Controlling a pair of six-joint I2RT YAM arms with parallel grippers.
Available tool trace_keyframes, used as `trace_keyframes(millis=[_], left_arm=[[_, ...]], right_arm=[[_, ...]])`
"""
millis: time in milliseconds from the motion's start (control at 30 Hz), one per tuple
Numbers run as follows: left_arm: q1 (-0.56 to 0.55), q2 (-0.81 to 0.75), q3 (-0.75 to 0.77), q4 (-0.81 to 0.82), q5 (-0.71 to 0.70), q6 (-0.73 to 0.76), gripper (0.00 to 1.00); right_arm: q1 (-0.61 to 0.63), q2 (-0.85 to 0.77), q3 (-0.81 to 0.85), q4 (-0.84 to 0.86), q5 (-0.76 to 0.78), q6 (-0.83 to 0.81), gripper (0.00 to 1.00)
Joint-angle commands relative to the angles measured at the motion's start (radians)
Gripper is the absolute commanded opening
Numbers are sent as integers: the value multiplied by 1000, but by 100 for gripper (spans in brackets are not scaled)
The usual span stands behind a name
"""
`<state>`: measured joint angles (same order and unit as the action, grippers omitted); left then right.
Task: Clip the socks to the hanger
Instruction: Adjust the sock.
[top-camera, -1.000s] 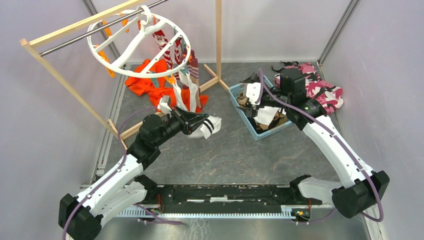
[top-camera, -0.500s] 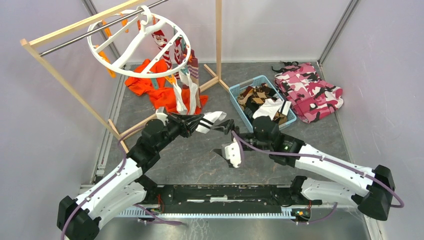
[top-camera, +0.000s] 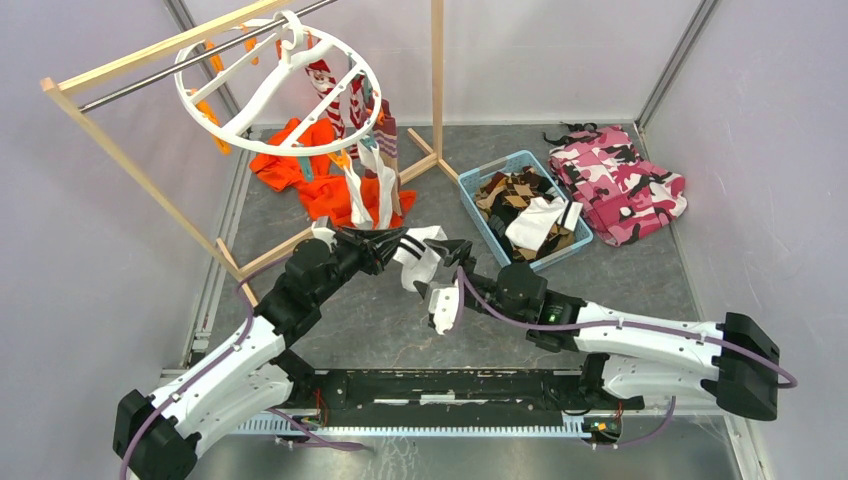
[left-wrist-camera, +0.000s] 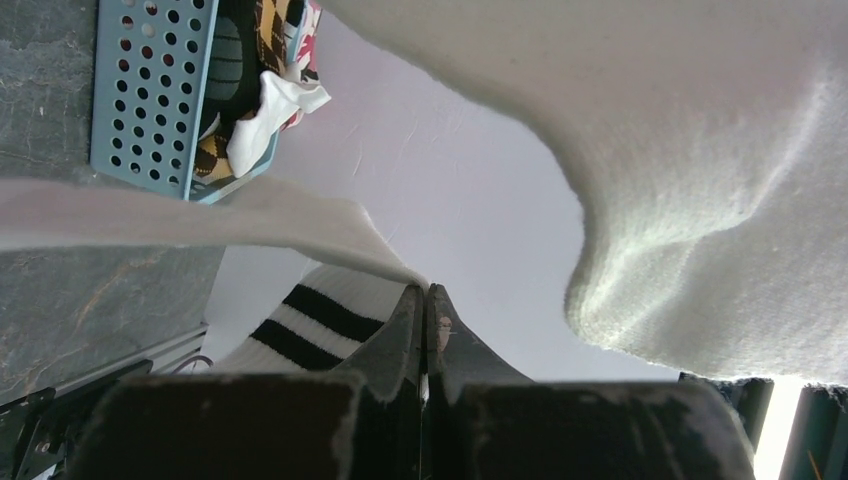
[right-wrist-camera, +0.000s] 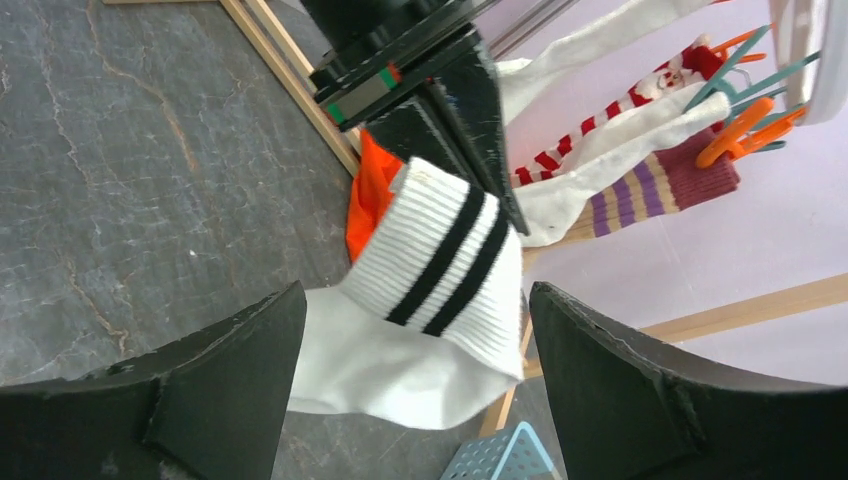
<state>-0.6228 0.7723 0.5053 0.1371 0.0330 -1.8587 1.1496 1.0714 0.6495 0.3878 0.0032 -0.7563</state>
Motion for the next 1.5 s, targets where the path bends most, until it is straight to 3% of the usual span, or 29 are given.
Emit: trace_keyframes(millis=[0, 567, 667, 933, 1100, 1233, 1367, 1467], left_arm=[[-9, -1, 9, 50, -19, -48, 2], [-20, -22, -8, 68, -30, -55, 2], [-22, -30, -13, 68, -30, -55, 2], [-22, -43, -42, 68, -56, -69, 2], [-22, -42, -54, 68, -60, -73, 2], [-22, -44, -56, 67, -69, -78, 2], [-22, -37, -39, 59, -82, -76, 2], [-22, -25, -29, 59, -78, -71, 2]], right_arm=[[32, 31, -15, 109, 100, 40, 88], [70, 244, 71, 286, 336, 128, 82], [70, 256, 87, 298, 364, 128, 69], [68, 223, 110, 246, 344, 162, 23], [64, 176, 114, 181, 260, 207, 13], [45, 150, 169, 30, 131, 293, 19], [47, 152, 180, -6, 104, 374, 63], [49, 180, 188, -5, 126, 424, 66]])
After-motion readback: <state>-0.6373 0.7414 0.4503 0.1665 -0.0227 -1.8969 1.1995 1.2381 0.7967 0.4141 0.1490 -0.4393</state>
